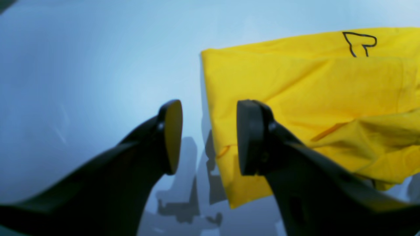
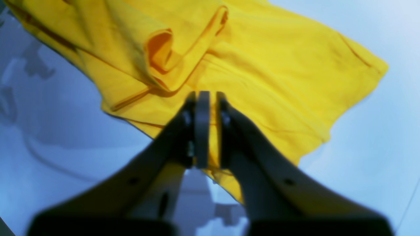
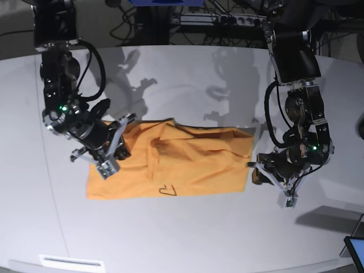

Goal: Fold the T-shirt properly
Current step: 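Open both grippers and move them apart off the folded shirt, then grasp the shirt end with the right gripper and push it inward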

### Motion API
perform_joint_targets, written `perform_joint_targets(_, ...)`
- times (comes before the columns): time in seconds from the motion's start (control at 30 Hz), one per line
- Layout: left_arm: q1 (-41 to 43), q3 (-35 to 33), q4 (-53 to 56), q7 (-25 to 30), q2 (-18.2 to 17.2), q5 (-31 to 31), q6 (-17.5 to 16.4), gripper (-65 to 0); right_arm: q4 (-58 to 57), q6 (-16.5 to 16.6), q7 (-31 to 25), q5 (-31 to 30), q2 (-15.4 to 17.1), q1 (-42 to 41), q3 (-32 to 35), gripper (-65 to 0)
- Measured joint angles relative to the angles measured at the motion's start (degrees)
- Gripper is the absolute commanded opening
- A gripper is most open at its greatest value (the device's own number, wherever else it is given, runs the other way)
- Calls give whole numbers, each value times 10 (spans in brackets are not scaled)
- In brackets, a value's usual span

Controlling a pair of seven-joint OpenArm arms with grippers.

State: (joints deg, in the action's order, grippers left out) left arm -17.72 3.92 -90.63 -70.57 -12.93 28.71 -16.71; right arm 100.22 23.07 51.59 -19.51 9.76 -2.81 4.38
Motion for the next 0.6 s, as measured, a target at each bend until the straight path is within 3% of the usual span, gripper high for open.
perform_joint_targets(0.07,2,-2,0,-2,1,0,0,-376,-20,0,0,2,-9,1,-41,-416)
perform_joint_targets(0.13,1,-2,0,-2,5,-2,0,-375,-40,6,1,-19,-18,1,-94,-389)
perform_joint_targets(0.27,3,-2,0,-2,8,0,0,-375,-93,81,10,-82,-10,-16,-170,-382)
perform_joint_targets(0.37,4,-2,0,-2,8,0,0,-375,-183,157,55,-150,20,-58,-212,-334)
perform_joint_targets(0.4,6,-2,0,-2,7,0,0,-375,-222,167,65,-168,28,-74,-226,-315)
perform_joint_targets(0.6,7,-2,0,-2,5,0,0,-376,-382,162,79,-259,70,-111,-266,-157)
